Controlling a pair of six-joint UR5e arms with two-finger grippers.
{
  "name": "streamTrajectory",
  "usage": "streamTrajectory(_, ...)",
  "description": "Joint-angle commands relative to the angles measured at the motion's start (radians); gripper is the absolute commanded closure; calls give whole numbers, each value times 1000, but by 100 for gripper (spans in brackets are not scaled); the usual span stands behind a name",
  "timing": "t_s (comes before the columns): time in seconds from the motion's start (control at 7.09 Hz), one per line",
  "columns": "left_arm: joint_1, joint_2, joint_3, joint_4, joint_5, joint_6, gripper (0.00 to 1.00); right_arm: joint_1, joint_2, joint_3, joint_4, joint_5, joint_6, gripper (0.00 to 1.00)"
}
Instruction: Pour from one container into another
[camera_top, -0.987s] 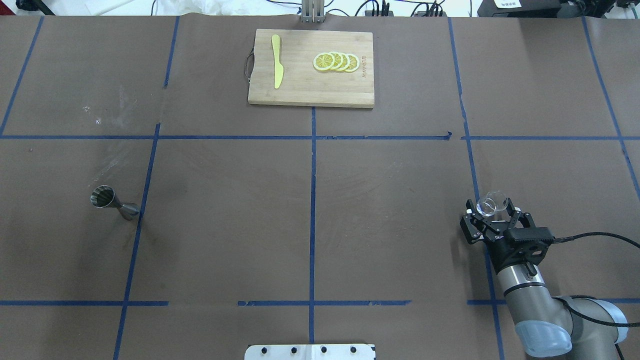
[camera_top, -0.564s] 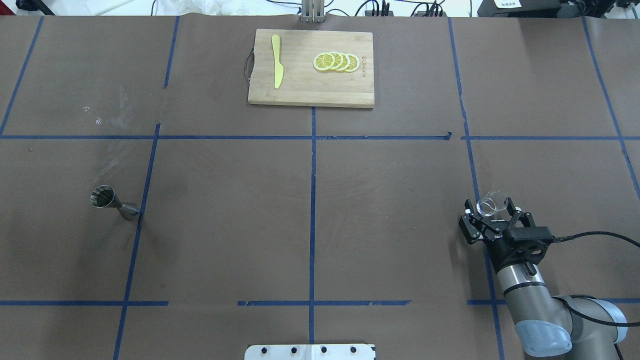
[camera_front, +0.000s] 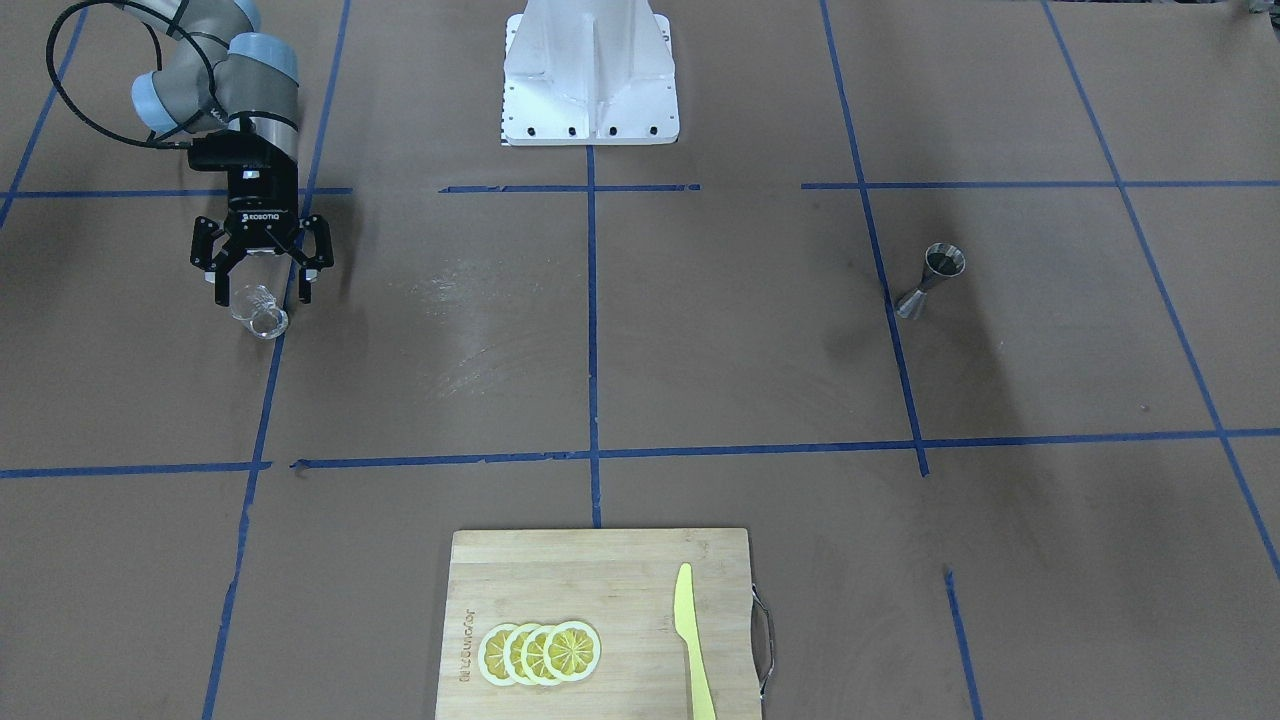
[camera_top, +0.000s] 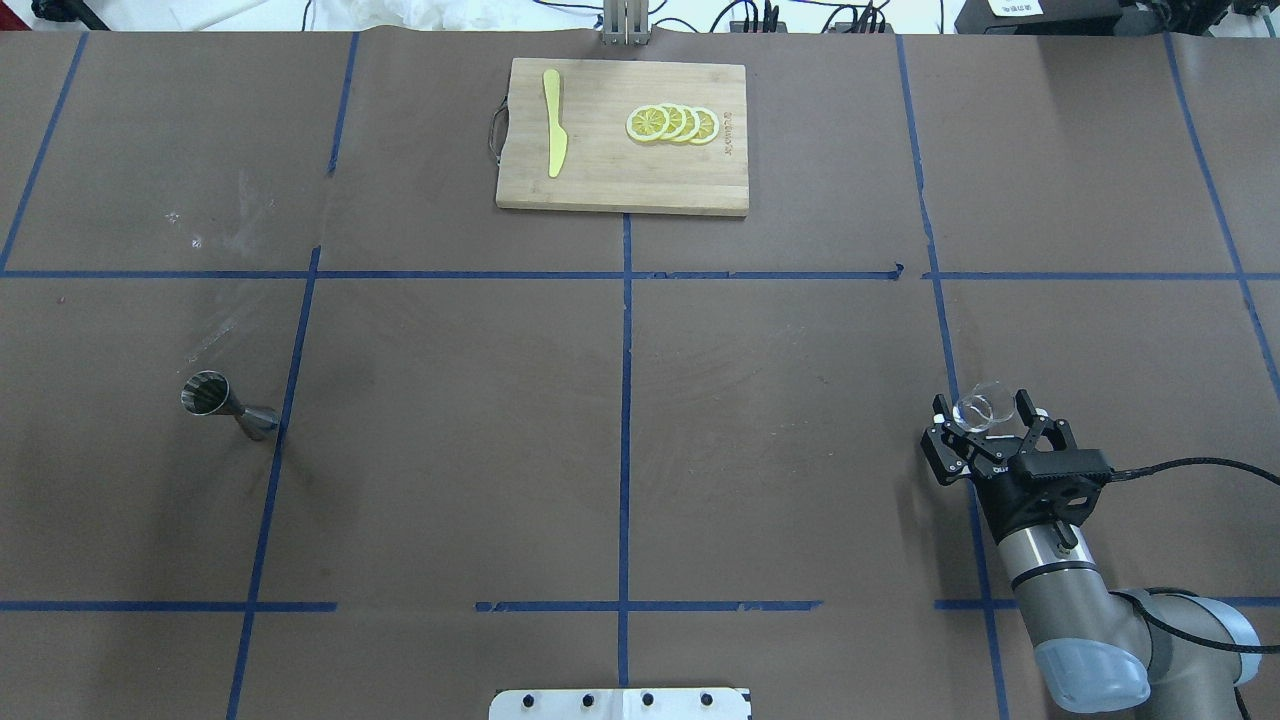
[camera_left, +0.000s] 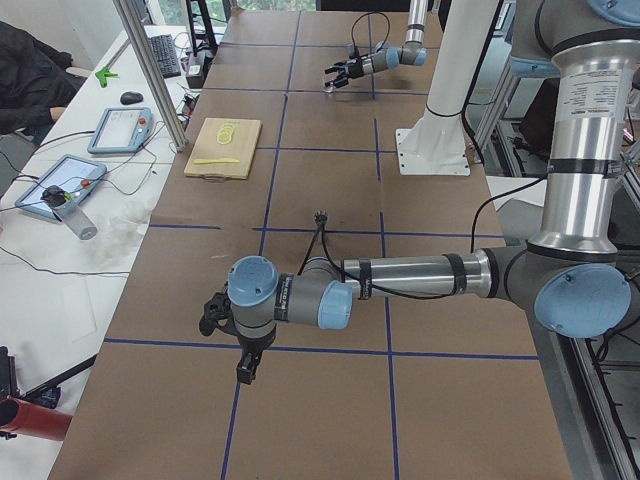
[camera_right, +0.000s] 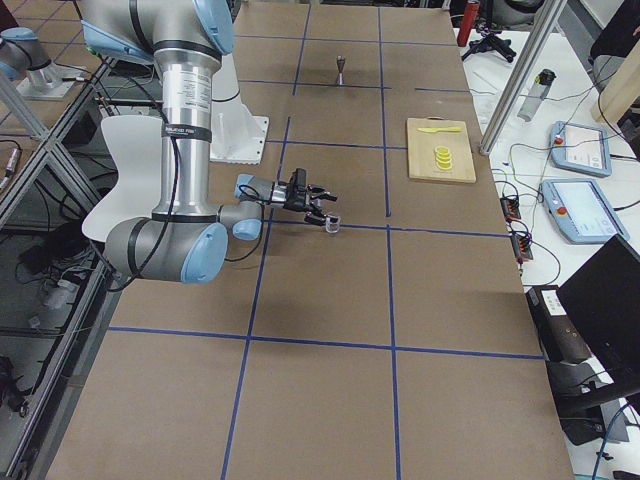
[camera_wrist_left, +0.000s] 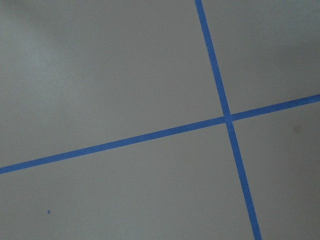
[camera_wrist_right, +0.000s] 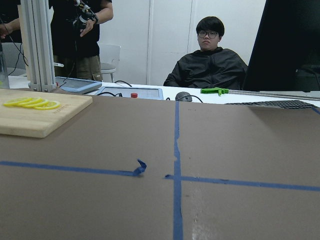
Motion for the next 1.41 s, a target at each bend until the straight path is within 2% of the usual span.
streamTrajectory(0.0,0,0,1,0,0,-1,0,39,1,42,-2,13,-126,0)
streamTrajectory(0.14,0,0,-1,0,0,-1,0,97,1,63,-2,104,-175,0)
streamTrajectory(0.28,0,0,-1,0,0,-1,0,187,1,71,-4,254,-231,0)
streamTrajectory(0.56,0,0,-1,0,0,1,0,436,4,63,-7,617,-339,0)
streamTrajectory(0.85,0,0,-1,-2,0,1,0,720,16,-12,-10,1017,-511,0)
streamTrajectory(1.13,0,0,4,-2,0,4,0,956,34,-142,-29,1349,-747,0)
streamTrajectory(1.27,0,0,7,-3,0,4,0,1056,45,-176,-87,1469,-898,0)
